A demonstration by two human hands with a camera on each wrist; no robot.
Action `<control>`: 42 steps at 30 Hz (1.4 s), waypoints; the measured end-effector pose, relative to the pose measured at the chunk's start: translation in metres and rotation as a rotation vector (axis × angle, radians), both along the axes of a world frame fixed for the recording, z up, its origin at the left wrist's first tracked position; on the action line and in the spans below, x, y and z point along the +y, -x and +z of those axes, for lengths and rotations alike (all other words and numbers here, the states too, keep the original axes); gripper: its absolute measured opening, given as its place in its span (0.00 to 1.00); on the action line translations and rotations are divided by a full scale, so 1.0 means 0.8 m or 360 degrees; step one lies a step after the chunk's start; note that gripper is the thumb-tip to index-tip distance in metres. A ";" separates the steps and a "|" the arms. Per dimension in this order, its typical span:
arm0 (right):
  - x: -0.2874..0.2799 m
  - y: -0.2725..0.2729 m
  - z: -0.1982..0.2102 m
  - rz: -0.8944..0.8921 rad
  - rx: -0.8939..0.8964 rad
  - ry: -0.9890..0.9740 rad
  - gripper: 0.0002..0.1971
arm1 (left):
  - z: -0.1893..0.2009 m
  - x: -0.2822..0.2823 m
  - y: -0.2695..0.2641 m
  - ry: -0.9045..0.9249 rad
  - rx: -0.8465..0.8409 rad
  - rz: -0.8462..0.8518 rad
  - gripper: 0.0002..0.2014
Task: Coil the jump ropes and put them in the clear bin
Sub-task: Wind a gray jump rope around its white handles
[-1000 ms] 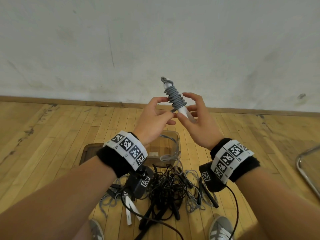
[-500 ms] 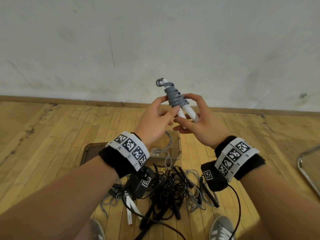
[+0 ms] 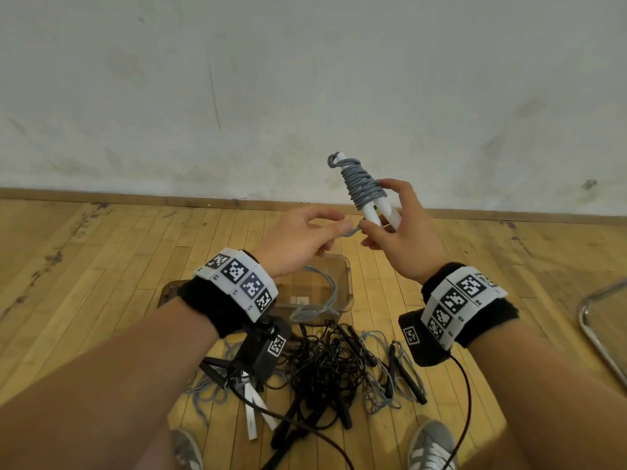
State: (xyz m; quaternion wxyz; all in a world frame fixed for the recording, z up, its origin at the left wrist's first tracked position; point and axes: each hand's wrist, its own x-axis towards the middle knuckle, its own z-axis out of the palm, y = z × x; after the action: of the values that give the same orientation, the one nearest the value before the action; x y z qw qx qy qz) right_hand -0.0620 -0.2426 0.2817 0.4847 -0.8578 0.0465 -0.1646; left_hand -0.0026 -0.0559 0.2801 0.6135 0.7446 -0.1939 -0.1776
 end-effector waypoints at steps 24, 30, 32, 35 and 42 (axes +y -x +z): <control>0.017 -0.008 -0.012 0.0103 0.0160 0.0305 0.36 | 0.016 -0.001 0.013 0.0179 -0.0061 0.0282 0.27; 0.023 -0.008 -0.012 0.0027 0.0017 0.0393 0.33 | 0.013 -0.005 0.016 0.0185 -0.0114 0.0343 0.28; 0.027 -0.006 -0.012 0.0028 -0.0077 0.0412 0.33 | 0.012 -0.006 0.016 0.0168 -0.0162 0.0406 0.27; 0.031 -0.004 -0.009 0.0068 -0.0183 0.0362 0.34 | 0.008 -0.008 0.014 0.0174 -0.0210 0.0386 0.27; 0.039 0.006 0.001 0.0373 0.0043 -0.0397 0.27 | 0.011 -0.005 0.011 0.0339 -0.0063 0.0178 0.13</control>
State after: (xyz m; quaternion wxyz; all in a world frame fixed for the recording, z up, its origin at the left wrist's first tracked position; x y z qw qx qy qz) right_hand -0.0664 -0.2113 0.2826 0.6026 -0.7927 -0.0272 -0.0885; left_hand -0.0114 -0.0595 0.2886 0.6942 0.6882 -0.1818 -0.1069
